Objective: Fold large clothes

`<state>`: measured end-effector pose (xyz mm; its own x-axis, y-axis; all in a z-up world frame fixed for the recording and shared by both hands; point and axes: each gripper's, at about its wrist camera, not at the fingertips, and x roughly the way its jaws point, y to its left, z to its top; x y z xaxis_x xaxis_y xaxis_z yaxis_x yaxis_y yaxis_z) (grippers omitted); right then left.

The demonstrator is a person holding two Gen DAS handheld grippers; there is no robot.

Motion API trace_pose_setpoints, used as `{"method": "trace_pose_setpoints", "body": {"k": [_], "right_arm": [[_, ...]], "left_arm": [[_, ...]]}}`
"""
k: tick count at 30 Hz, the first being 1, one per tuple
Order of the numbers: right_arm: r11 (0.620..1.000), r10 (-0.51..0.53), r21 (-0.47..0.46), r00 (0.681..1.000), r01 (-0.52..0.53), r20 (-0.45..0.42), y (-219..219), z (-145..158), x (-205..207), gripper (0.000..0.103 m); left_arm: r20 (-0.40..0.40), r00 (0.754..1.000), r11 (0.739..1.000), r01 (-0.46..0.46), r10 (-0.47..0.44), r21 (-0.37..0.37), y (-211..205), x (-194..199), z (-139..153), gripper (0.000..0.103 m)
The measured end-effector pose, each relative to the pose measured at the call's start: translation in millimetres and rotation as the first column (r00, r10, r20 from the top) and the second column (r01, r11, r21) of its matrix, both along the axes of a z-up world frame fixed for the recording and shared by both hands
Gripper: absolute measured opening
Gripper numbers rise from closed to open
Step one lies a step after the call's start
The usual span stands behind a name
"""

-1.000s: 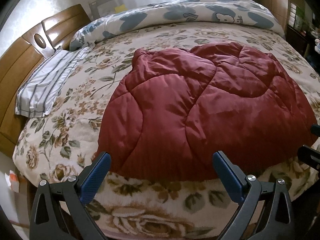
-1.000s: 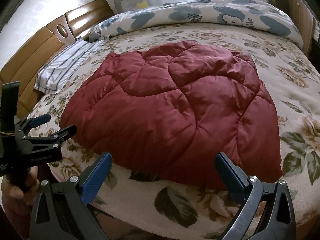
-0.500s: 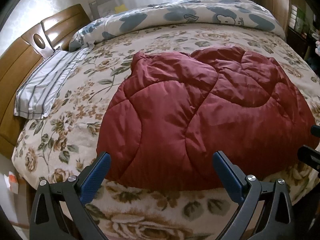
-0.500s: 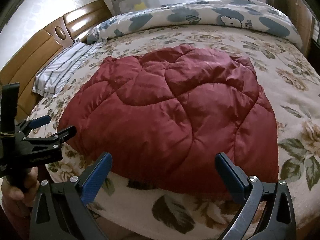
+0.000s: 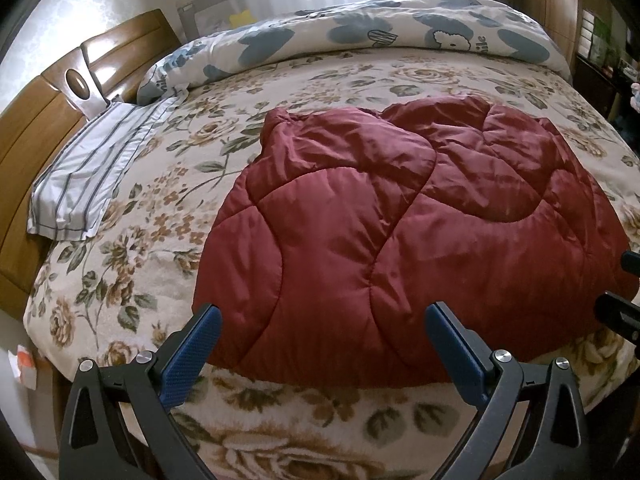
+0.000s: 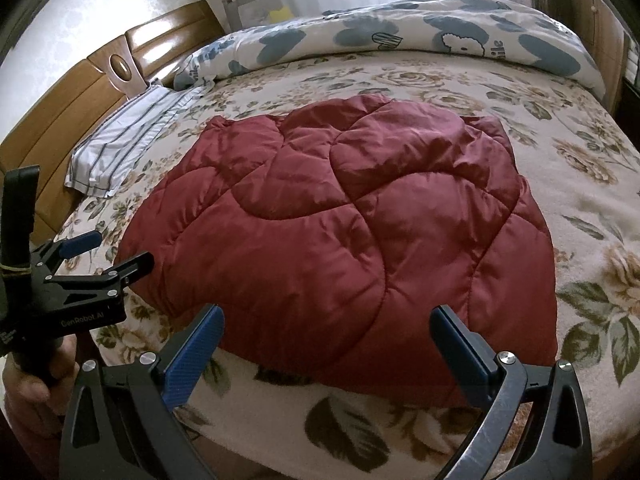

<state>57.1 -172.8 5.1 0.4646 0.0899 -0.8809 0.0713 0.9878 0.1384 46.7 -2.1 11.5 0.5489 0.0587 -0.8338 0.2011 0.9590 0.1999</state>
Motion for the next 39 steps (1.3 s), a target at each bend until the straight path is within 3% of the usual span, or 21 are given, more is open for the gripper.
{"method": "trace_pose_setpoints", "body": {"k": [39], "right_arm": [[1.0,-0.005,0.003,1.0,0.005,-0.003,-5,-1,3,0.103]], "left_arm": [[-0.002,1.0,1.0,0.008,-0.008,-0.004,-5,10,0,0.102]]}}
